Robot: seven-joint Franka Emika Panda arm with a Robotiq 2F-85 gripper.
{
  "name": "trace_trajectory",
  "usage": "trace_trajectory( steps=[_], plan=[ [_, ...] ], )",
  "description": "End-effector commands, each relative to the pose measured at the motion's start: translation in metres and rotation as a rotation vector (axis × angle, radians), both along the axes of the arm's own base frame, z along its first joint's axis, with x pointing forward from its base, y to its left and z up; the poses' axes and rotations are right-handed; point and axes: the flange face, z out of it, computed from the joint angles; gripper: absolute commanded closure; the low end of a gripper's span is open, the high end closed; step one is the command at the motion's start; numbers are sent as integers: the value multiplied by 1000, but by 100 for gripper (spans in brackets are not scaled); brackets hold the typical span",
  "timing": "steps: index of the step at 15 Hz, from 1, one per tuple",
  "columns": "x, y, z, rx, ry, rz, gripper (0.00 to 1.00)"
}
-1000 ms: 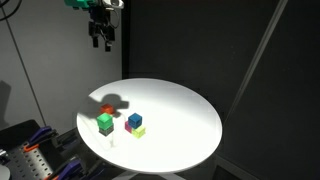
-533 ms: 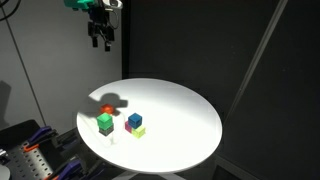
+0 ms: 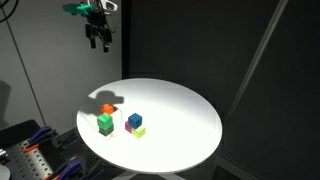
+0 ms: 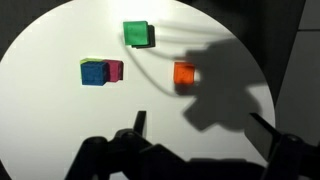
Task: Pick up the orange block and put it on the lime green block
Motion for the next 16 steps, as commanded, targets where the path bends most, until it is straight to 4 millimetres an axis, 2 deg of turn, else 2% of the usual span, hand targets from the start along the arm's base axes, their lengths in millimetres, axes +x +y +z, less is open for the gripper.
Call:
trace_trajectory(
  steps=[1,6,16],
  plan=[
    [4,10,-8,-16,-24,-17,0],
    [5,15,-30,-24,-10,-81,0],
    [-5,8,-89,-56,80,-230,0]
  ],
)
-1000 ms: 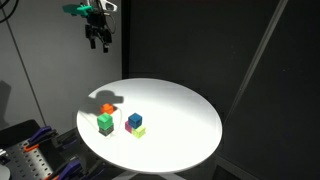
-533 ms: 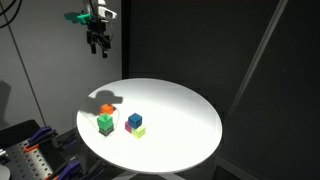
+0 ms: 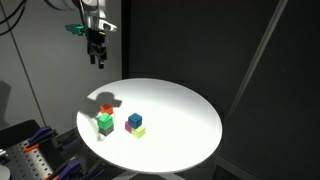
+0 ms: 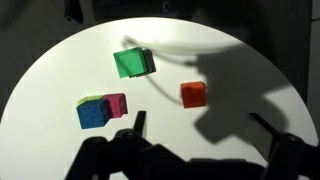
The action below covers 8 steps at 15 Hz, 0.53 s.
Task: Pick up the orange block and put it on the lime green block
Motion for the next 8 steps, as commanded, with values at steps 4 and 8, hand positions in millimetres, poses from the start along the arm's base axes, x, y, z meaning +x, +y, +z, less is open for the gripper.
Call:
trace_trajectory(
  steps=[4,8],
  plan=[
    [-4,-4,-30,-23,7,-53,0],
    [-6,-8,-49,-28,26,-81,0]
  ],
)
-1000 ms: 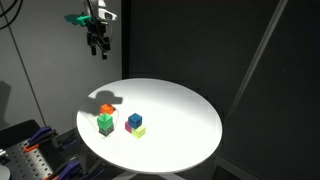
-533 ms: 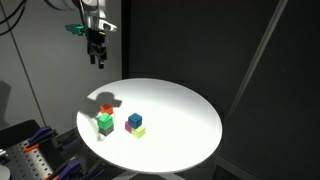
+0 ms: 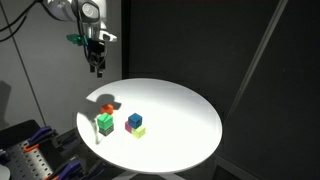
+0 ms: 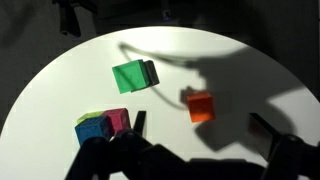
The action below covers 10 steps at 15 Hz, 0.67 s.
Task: Pick up the orange block and put it on the lime green block
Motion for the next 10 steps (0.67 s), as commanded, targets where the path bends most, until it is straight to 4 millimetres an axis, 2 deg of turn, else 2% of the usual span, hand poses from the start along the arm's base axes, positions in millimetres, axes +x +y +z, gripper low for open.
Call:
trace_trajectory(
  steps=[1,5,10],
  plan=[
    [-1,-5,-12,-16,-5,-36,0],
    [0,-9,-27,9,-12,-32,0],
    [12,-12,-42,29,-80,-8,0]
  ],
)
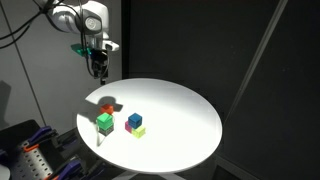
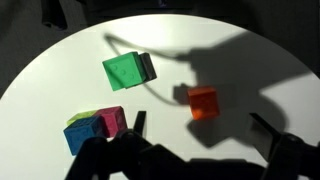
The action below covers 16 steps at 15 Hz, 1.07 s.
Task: Pick up the orange block and put it on the lime green block
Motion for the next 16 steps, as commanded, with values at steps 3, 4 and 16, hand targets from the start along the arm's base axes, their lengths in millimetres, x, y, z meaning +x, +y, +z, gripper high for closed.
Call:
trace_trajectory(
  steps=[3,4,16],
  plan=[
    [15,-4,-14,17,-69,47,0],
    [18,-3,-18,18,-75,63,0],
    [52,28,-48,1,-103,350,0]
  ],
)
